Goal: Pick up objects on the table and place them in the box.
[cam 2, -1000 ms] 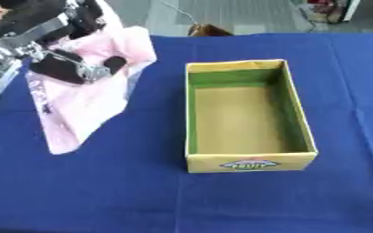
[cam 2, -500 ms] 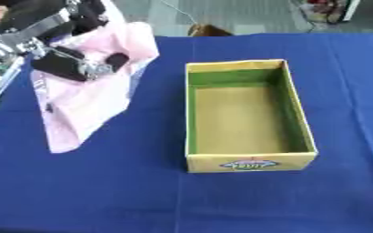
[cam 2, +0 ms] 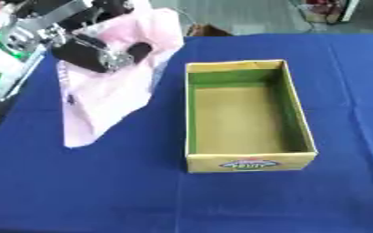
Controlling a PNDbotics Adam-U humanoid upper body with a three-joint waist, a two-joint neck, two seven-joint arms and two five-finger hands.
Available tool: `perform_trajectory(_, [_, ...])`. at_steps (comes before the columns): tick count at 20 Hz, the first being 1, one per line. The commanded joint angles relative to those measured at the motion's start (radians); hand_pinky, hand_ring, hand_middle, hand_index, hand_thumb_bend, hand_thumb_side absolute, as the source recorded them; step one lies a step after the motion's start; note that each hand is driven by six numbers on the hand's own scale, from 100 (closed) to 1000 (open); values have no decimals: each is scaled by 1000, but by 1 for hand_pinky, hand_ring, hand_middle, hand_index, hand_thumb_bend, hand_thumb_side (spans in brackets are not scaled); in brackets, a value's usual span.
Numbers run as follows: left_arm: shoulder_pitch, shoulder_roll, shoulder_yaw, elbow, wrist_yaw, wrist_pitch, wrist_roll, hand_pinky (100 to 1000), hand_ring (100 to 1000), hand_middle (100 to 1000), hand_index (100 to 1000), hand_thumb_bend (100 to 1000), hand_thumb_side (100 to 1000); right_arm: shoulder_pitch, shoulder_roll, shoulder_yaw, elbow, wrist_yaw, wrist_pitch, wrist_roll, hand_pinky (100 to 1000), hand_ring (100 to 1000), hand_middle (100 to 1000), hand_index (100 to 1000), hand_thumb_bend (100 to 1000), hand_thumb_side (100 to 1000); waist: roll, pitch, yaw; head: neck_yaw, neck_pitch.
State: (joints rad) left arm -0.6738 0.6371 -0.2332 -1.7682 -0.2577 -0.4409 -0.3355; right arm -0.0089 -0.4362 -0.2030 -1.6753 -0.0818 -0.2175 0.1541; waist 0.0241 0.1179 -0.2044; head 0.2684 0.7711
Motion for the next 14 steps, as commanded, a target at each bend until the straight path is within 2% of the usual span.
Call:
perform_trajectory(1, [-65,-52,-36,63,-27,-23,-22,100,100,100,100,224,210,-20,-12,3,-11,-7,-2,10,480,599,802,931,593,719,-9,-7,-11,29,-1])
perform_trajectory(5, [-135,-121,-69,166,-76,-57,-13,100,100,100,100,214,217,-38,-1,14,-13,-14,-1,21,480,599,801,931,593,720,-18,5,-37,58,-1])
perform_trajectory(6, [-149,-136,-74,190,-88,-65,-10,100,100,100,100,265,140,-44,2,18,-14,-16,-2,25,480,599,801,931,593,720,-21,9,-45,67,-1])
perform_trajectory(7, [-159,-149,-78,211,-98,-73,-7,100,100,100,100,212,219,-48,4,21,-15,-18,-1,28,480,599,801,931,593,720,-23,13,-51,73,-1])
perform_trajectory(14, [-198,-212,-94,326,-165,-123,34,100,100,100,100,195,229,-71,14,29,-18,-25,0,38,480,599,801,931,592,721,-27,30,-76,88,-1])
